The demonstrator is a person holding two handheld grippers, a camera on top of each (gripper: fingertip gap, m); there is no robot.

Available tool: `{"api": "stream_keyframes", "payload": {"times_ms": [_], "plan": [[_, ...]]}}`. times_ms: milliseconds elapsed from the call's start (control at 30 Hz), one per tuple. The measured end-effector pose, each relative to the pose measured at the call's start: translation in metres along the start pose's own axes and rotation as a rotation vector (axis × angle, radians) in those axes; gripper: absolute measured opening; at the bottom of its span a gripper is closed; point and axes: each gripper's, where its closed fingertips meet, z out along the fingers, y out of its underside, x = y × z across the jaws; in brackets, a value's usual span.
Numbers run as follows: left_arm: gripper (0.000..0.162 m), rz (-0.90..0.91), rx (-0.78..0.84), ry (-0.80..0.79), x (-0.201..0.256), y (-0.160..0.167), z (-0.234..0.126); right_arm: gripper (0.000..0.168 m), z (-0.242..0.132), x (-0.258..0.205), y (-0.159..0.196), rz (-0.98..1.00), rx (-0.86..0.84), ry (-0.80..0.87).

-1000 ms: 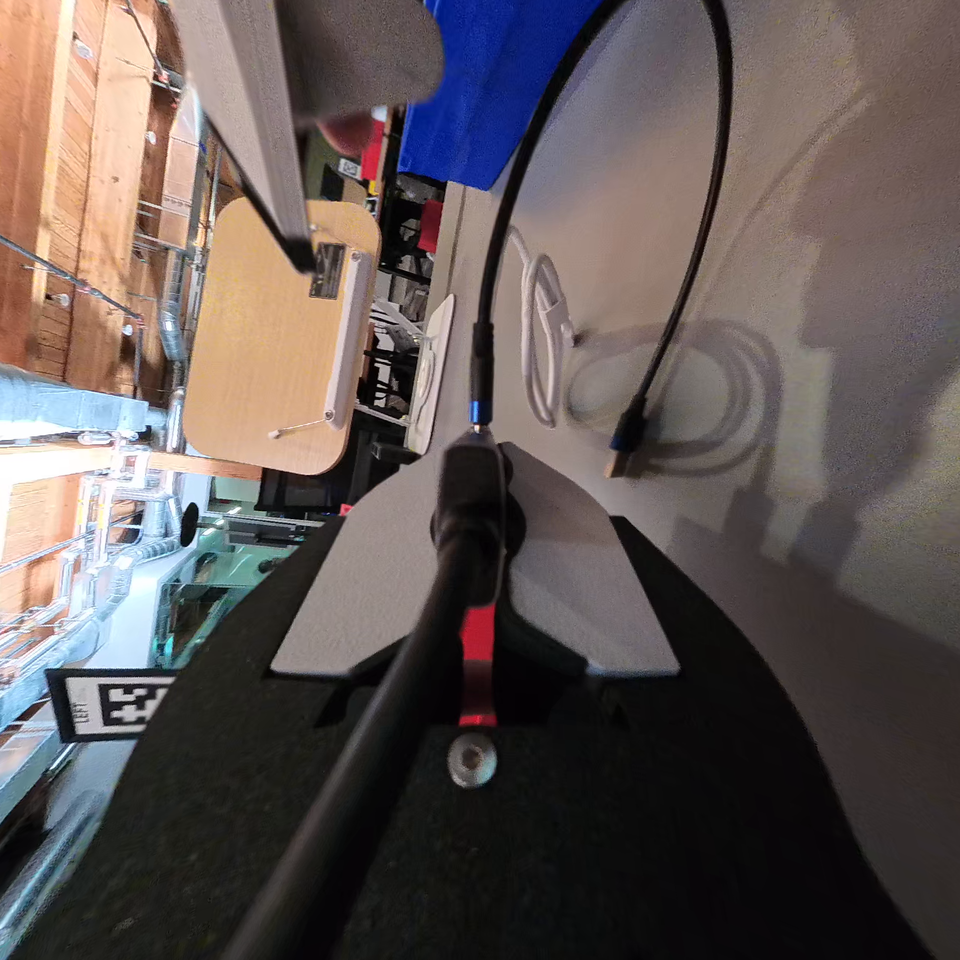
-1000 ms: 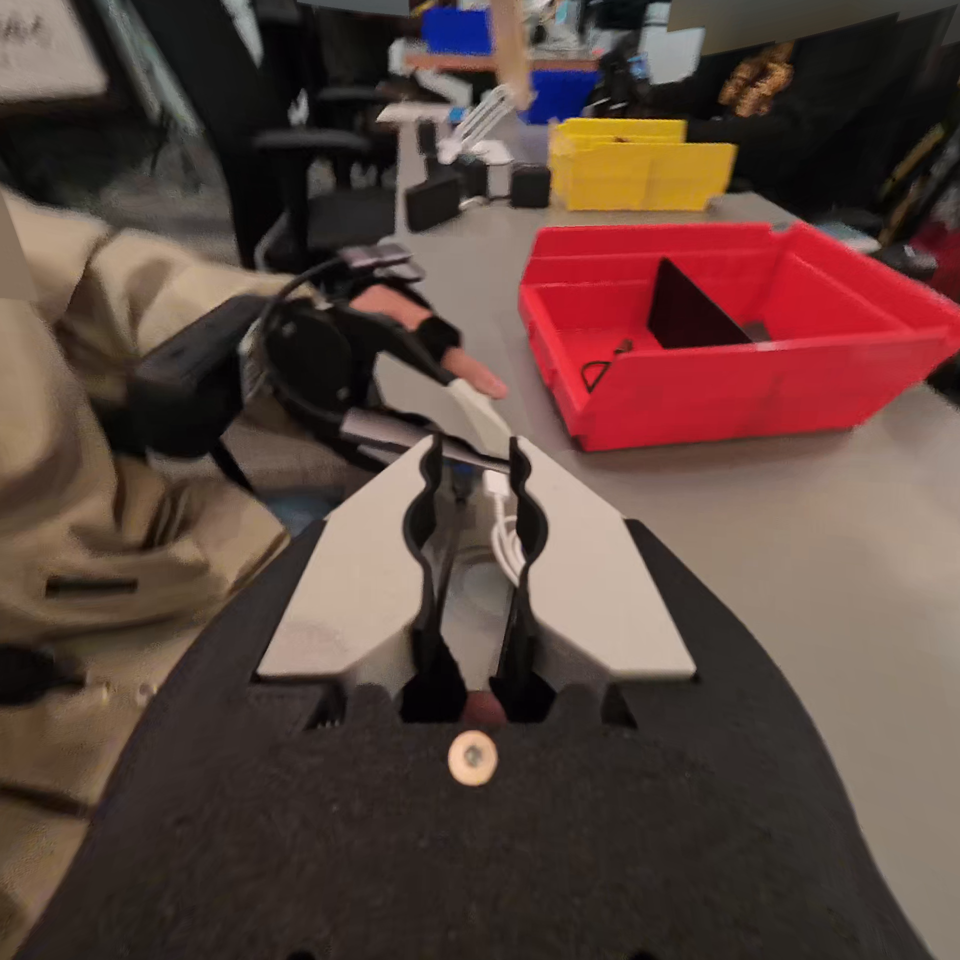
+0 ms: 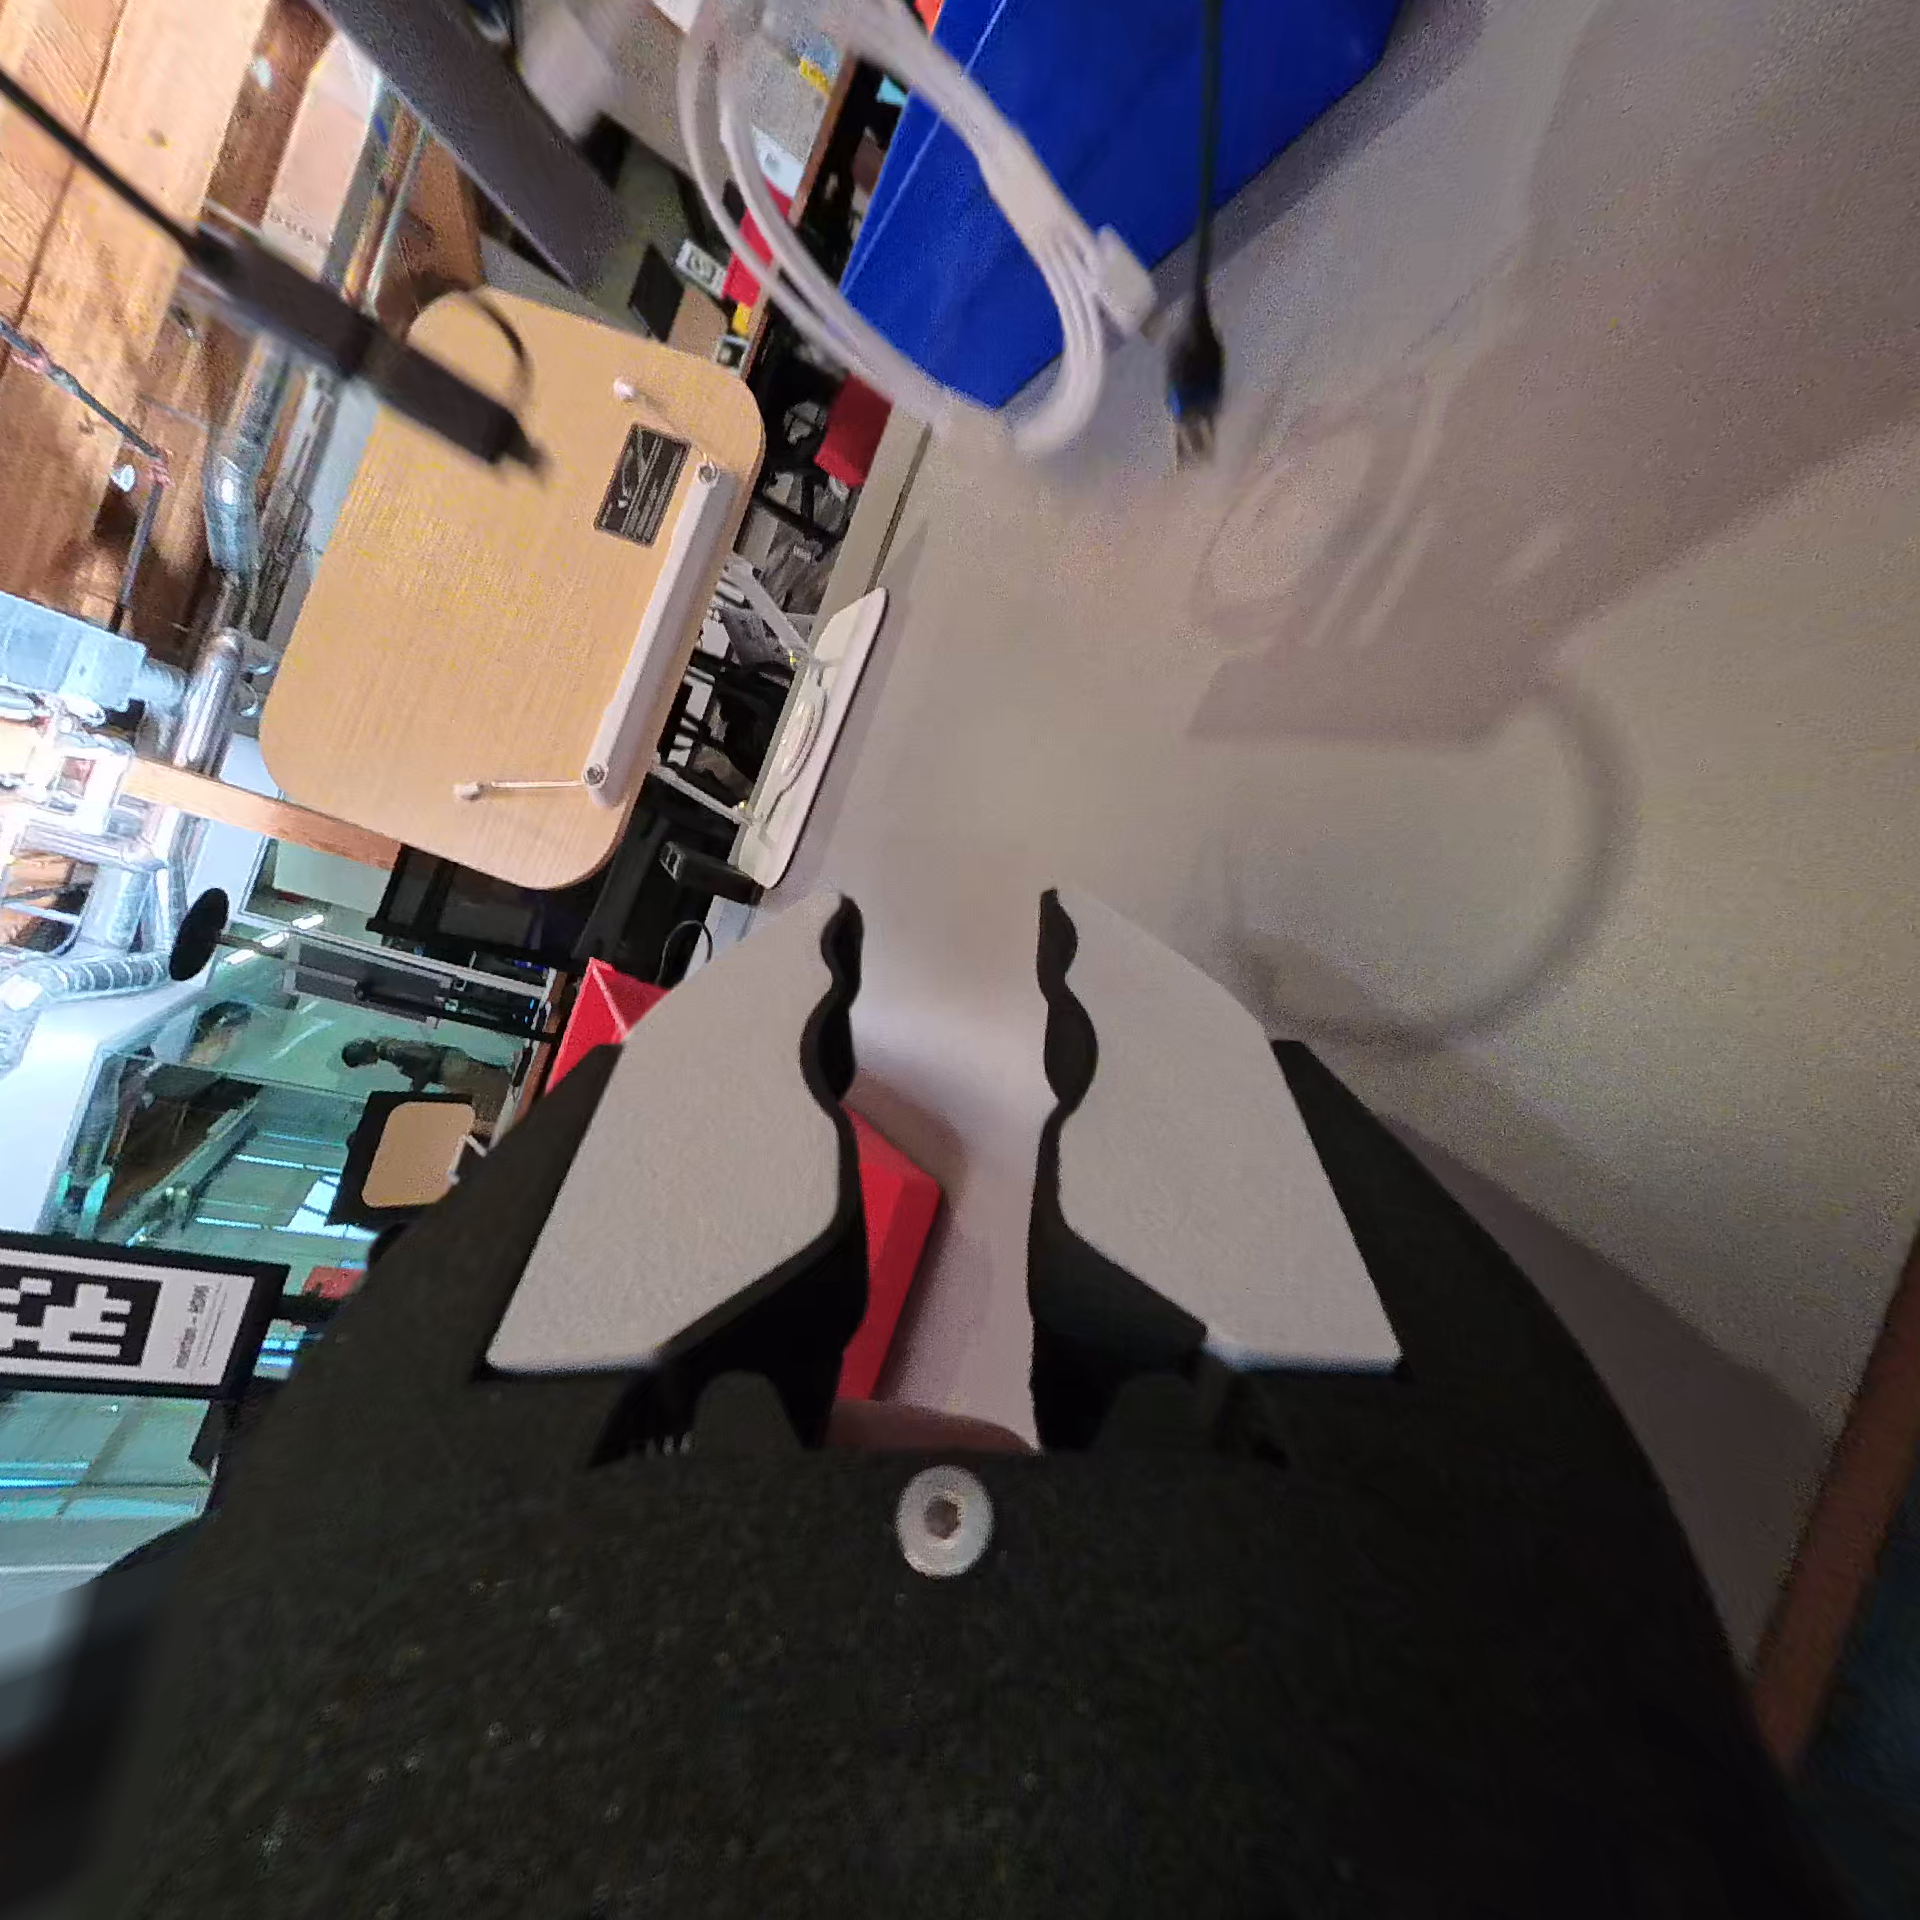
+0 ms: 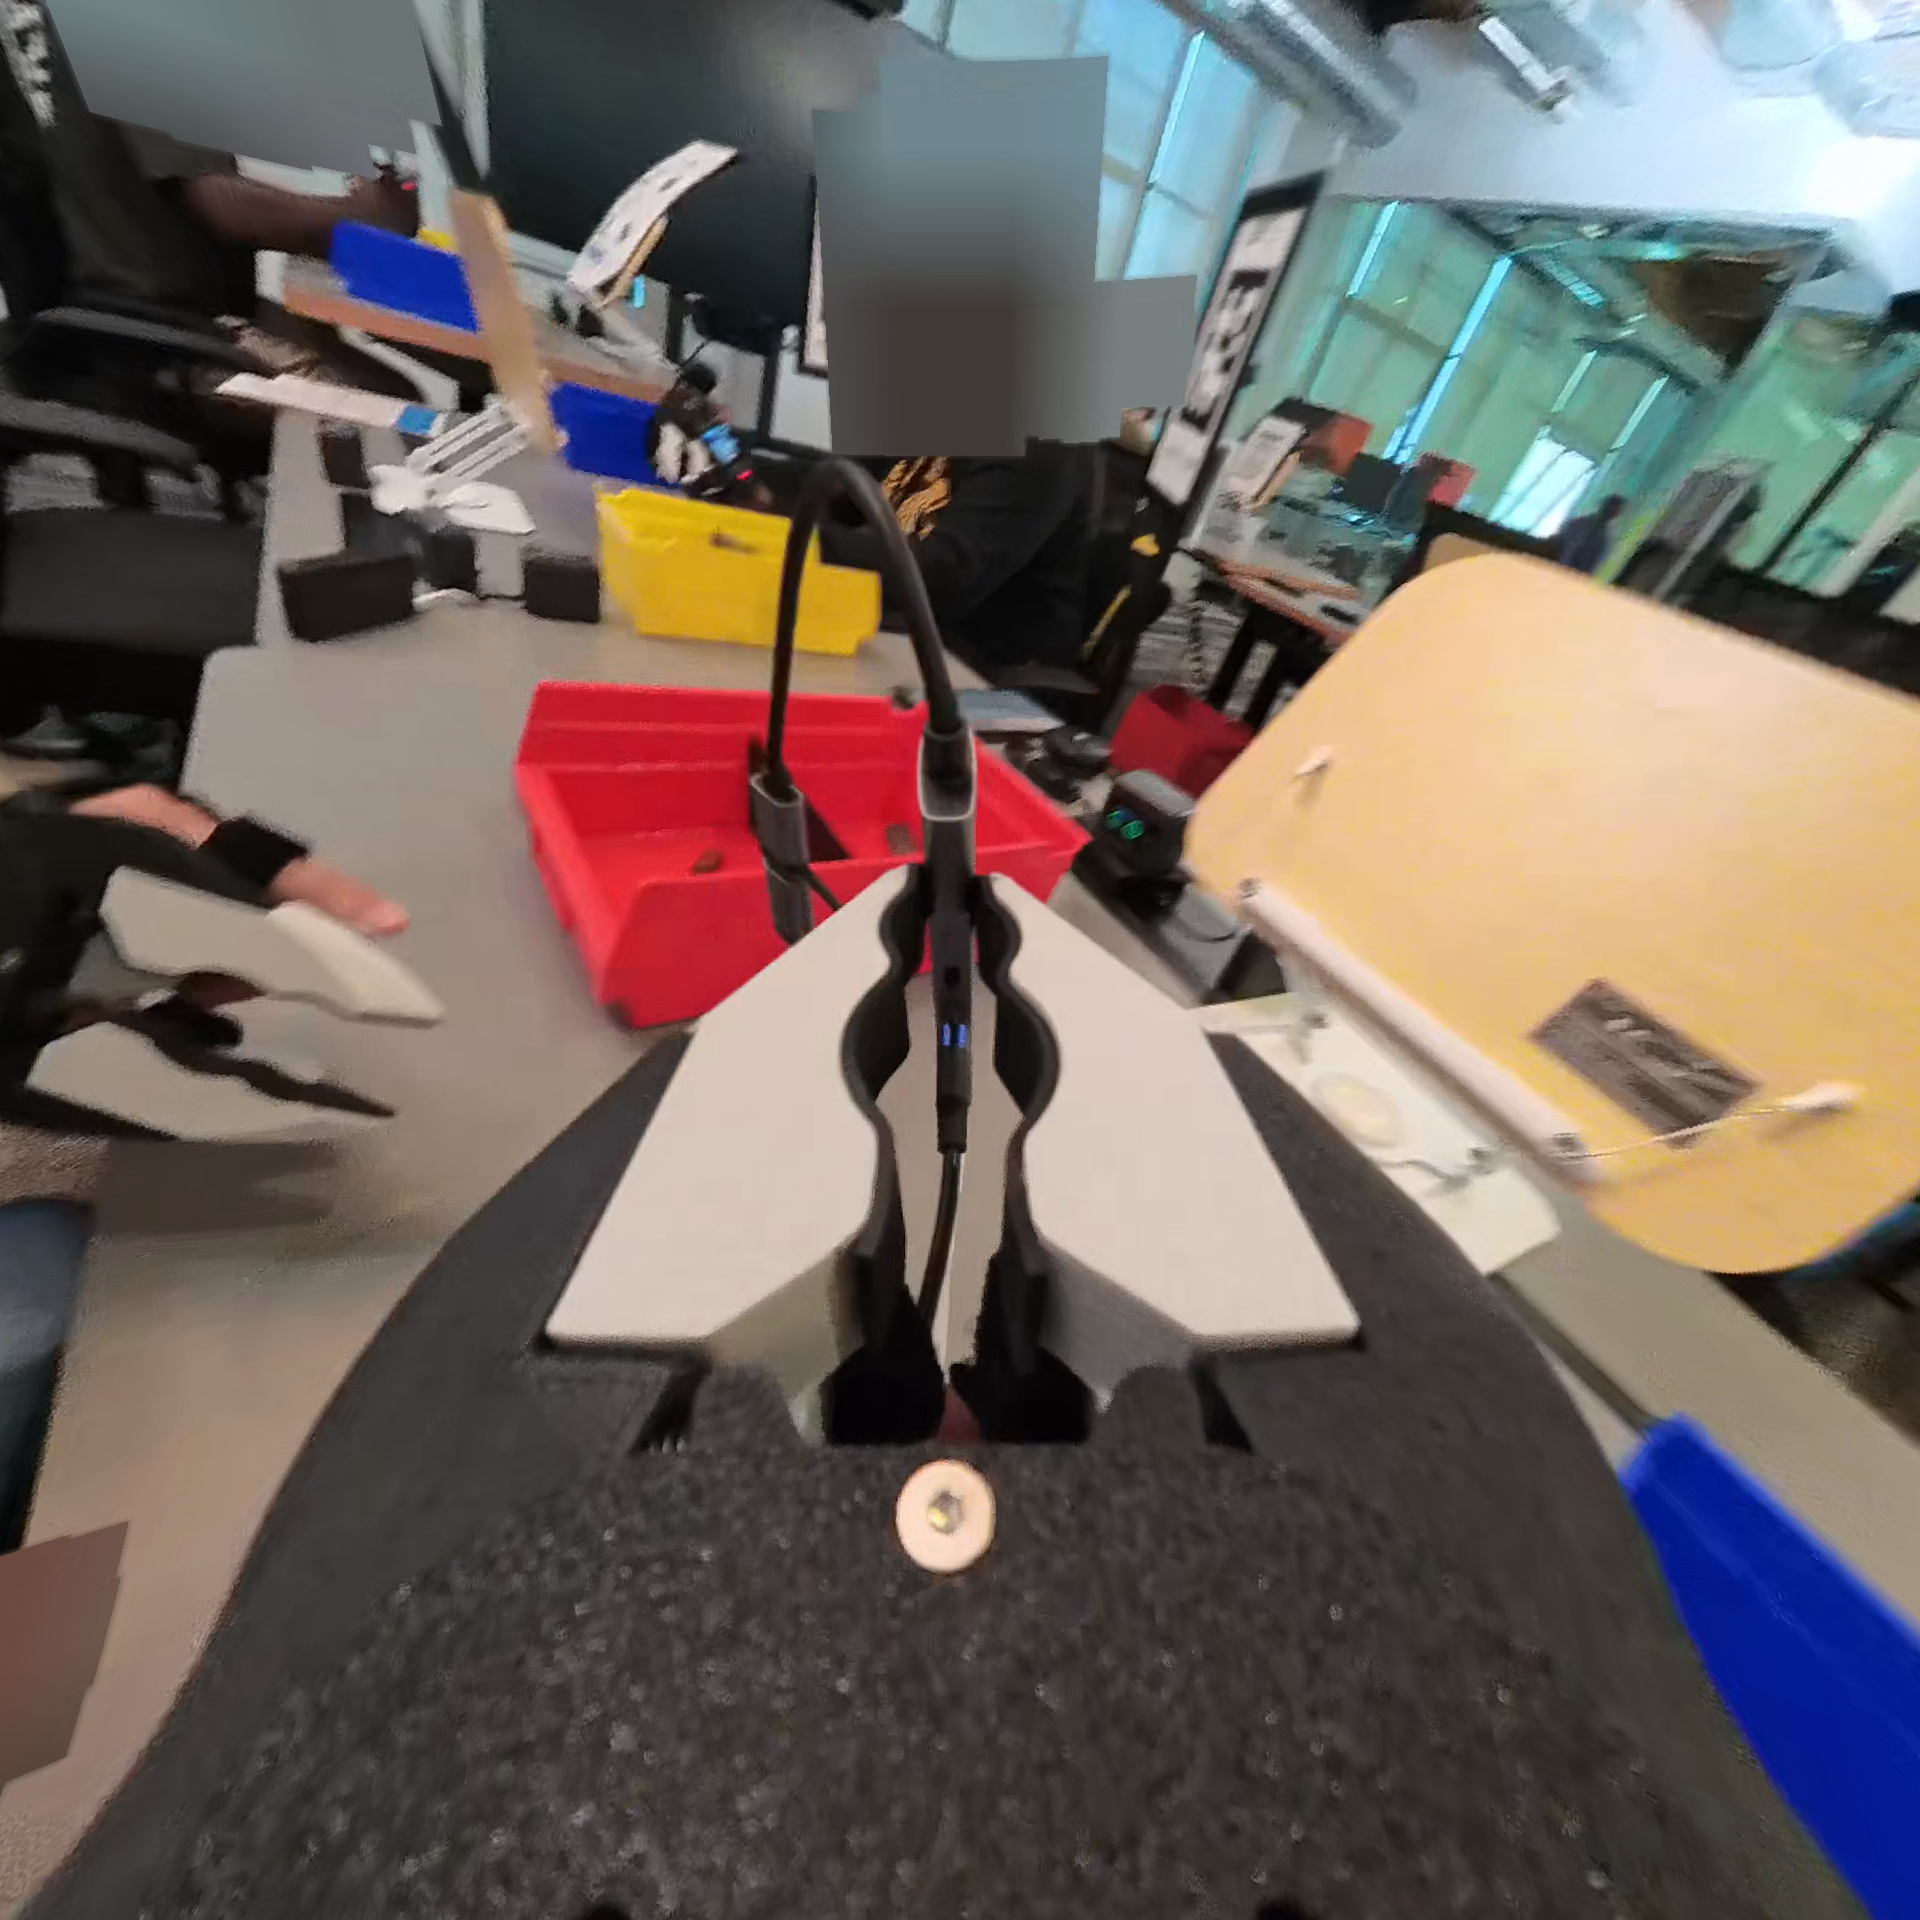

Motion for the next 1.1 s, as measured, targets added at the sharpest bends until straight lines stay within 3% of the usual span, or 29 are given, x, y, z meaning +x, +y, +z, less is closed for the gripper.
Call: {"api": "stream_keyframes", "payload": {"times_ms": [200,333,400,533,700,800,967,1100], "plan": [[0.026,-0.014,-0.051,0.002,-0.002,0.016,0.000,0.008,-0.028,0.102,-0.072,-0.004,0.036,0.104],[0.026,-0.021,-0.073,0.014,0.000,0.021,0.002,0.007,-0.044,0.167,-0.078,-0.039,0.007,0.156],[0.026,-0.018,-0.081,0.025,0.003,0.023,0.003,0.008,-0.048,0.193,-0.057,0.011,-0.018,0.112],[0.025,0.004,-0.090,0.033,0.005,0.025,0.002,0.008,-0.064,0.247,0.020,0.148,-0.098,0.083],[0.024,-0.005,-0.104,0.033,0.005,0.030,0.002,0.008,-0.087,0.279,0.112,0.347,-0.163,0.076],[0.024,-0.015,-0.116,0.046,0.008,0.034,0.004,0.008,-0.091,0.283,0.139,0.372,-0.216,0.070],[0.024,-0.009,-0.132,0.069,0.015,0.039,0.009,0.008,-0.097,0.264,0.185,0.372,-0.516,-0.075],[0.024,-0.012,-0.142,0.080,0.018,0.042,0.011,0.008,-0.102,0.273,0.201,0.322,-0.683,-0.073]]}}
